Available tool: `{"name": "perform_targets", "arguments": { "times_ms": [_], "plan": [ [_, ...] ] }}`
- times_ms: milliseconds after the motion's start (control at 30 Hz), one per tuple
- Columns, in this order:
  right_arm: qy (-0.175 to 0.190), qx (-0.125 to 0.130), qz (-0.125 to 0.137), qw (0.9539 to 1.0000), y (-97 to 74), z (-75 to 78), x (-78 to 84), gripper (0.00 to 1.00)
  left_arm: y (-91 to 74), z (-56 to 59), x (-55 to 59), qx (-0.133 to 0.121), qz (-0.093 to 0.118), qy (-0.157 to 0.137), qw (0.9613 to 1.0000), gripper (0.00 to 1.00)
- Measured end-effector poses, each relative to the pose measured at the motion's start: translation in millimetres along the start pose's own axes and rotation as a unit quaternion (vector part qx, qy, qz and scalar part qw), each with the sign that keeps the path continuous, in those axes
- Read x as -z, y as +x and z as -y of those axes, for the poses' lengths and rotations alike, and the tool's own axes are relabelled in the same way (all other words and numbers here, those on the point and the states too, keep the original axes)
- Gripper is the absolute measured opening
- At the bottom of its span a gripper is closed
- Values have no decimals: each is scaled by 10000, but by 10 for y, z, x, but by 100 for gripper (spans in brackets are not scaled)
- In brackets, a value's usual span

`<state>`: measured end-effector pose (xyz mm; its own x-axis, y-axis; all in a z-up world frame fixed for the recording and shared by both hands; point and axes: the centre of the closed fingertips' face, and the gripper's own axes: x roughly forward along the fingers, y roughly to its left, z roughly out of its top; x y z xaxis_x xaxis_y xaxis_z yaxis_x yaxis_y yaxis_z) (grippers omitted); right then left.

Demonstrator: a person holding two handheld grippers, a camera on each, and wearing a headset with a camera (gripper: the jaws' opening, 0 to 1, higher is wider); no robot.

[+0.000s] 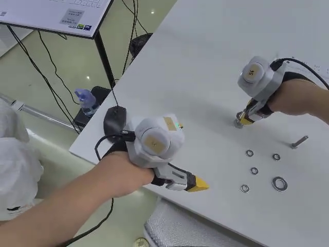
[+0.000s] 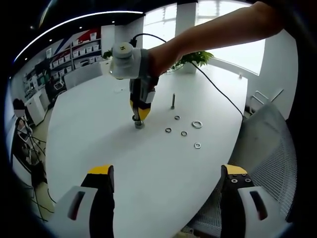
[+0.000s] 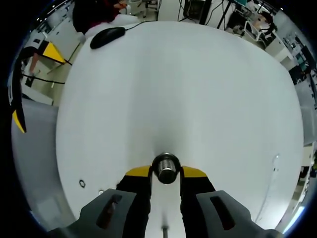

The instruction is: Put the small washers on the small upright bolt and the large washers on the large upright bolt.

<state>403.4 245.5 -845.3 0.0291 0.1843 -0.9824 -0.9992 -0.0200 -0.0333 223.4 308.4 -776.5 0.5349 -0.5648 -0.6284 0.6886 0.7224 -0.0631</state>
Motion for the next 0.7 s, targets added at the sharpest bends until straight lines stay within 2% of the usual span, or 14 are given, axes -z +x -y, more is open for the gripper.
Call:
{"name": "perform_targets", "arguments": {
  "times_ms": [433,700],
  "plan": [
    [90,-34,-41,9999,101,-61,79,22,-37,-18,62,-28,-37,-45,10000,87],
    [104,-40,-40,9999,147,-20,88,22,-26,-11,63,-22,-38,-53,10000,87]
  ]
}}
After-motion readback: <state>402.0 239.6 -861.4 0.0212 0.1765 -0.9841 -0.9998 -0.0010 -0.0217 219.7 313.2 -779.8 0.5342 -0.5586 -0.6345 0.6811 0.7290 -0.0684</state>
